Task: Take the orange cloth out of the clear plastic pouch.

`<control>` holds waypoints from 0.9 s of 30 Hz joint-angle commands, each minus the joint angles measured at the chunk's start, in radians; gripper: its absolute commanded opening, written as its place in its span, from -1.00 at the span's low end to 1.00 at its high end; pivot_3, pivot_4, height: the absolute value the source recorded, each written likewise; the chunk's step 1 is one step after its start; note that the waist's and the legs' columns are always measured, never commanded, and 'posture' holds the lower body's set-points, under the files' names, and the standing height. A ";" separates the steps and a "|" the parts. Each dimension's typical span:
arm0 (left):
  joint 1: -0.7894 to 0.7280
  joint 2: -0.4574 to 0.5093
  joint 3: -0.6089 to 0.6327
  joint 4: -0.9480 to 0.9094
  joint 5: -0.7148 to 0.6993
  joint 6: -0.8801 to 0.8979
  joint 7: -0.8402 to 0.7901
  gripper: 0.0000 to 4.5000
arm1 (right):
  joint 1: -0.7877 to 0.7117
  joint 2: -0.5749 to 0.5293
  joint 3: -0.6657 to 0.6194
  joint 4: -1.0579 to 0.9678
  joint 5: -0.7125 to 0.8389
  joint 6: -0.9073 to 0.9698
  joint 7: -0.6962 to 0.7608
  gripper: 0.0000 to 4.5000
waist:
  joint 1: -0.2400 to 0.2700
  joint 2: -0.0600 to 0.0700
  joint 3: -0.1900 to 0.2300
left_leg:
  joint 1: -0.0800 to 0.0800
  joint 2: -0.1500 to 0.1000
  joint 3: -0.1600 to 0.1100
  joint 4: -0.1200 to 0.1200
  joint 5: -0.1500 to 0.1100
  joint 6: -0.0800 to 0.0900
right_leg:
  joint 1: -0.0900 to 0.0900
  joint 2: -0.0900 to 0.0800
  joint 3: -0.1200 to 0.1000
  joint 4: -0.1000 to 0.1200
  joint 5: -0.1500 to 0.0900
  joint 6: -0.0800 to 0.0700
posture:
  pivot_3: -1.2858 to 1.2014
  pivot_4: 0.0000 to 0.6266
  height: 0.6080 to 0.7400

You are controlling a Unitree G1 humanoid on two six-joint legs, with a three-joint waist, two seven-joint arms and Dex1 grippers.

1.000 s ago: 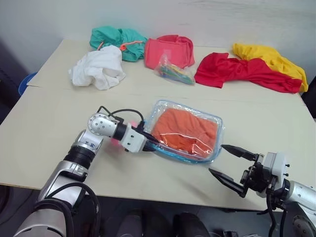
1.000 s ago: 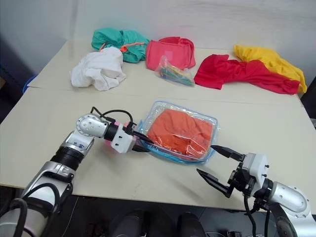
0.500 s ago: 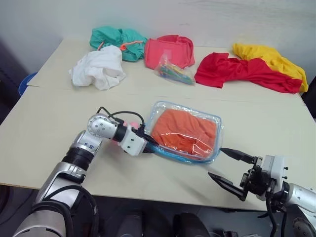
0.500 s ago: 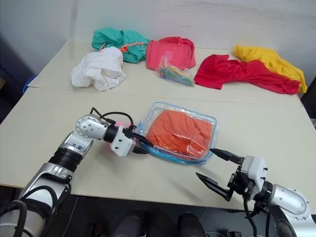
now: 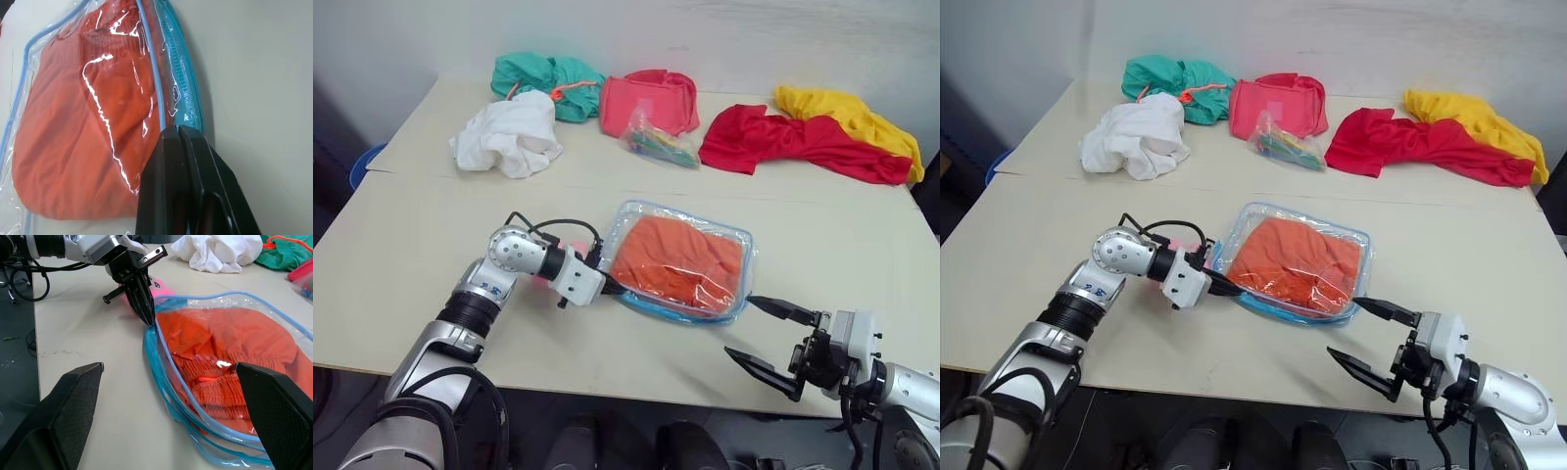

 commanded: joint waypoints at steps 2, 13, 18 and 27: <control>0.022 0.040 0.032 -0.097 -0.117 0.091 -0.092 -0.73 | 0.009 -0.008 -0.004 -0.016 0.001 -0.018 0.010 1.00 | -0.001 0.000 0.000 | 0.000 0.000 0.000 0.000 0.000 0.000 | 0.000 0.000 0.002 0.000 0.000 0.000 | 0.03 -0.52 1.00; 0.083 0.048 0.054 -0.097 0.069 -0.174 0.121 0.28 | 0.016 -0.005 0.013 -0.047 -0.001 -0.008 0.003 1.00 | -0.001 0.000 0.000 | 0.000 0.000 0.000 0.000 0.000 0.000 | 0.000 0.000 0.004 0.000 0.000 0.000 | 0.03 -0.52 1.00; 0.057 0.041 0.038 -0.036 0.182 -0.192 0.230 0.28 | 0.005 -0.014 0.014 -0.051 0.004 0.004 -0.002 1.00 | 0.001 0.000 0.000 | 0.000 0.000 0.000 0.000 0.000 0.000 | 0.000 0.000 0.004 0.000 0.000 0.000 | 0.03 -0.52 1.00; 0.020 0.017 0.011 -0.006 0.215 -0.158 0.297 -0.10 | -0.011 -0.016 0.023 -0.058 0.002 0.012 -0.017 1.00 | 0.001 0.000 0.000 | 0.000 0.000 0.000 0.000 0.000 0.000 | 0.000 0.000 0.002 0.001 0.000 0.000 | 0.03 -0.52 1.00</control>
